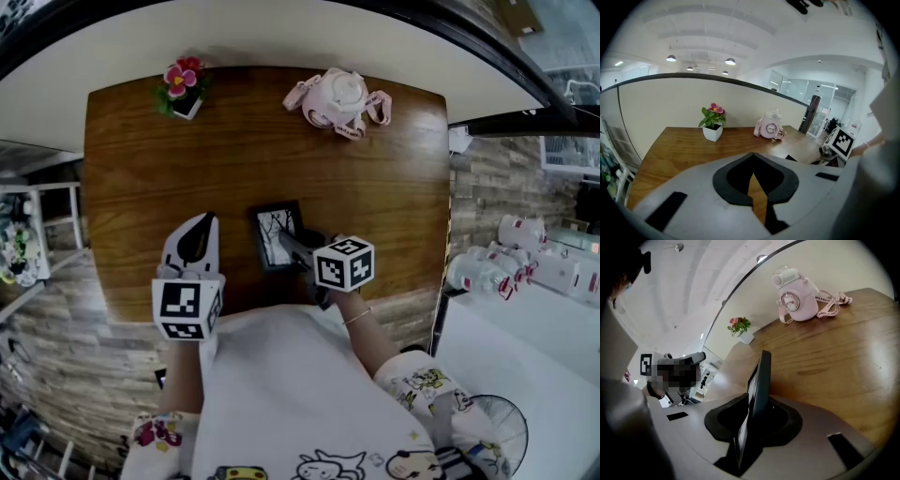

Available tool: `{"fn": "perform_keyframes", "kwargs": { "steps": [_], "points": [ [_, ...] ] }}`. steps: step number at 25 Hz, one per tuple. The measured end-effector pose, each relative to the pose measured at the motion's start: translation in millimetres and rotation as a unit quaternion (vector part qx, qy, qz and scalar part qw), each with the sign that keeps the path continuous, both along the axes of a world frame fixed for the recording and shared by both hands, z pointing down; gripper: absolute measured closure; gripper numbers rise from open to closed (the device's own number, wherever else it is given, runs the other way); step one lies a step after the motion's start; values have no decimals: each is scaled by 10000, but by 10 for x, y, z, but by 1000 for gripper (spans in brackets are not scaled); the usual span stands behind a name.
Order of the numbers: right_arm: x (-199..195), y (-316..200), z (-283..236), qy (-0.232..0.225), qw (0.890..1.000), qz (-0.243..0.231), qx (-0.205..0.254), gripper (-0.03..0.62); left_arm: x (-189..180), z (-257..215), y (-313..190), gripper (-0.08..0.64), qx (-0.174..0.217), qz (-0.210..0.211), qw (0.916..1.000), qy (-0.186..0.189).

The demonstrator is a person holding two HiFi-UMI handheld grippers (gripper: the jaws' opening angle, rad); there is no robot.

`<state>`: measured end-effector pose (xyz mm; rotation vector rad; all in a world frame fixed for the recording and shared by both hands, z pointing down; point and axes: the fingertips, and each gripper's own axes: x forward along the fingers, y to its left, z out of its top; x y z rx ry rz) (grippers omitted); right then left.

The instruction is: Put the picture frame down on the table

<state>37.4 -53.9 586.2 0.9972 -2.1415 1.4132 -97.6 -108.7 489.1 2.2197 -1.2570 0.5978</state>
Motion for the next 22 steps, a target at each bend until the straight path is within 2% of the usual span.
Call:
{"fn": "perform_keyframes", "kwargs": {
  "steps": [11, 22],
  "points": [
    [22, -4, 89, 615, 9975, -235, 247, 473, -9, 26, 11, 557, -56, -6, 10000, 16],
    [69, -15, 158, 947, 9944, -341, 310, 422, -19, 55, -21, 557, 46, -14, 10000, -1]
  ]
}}
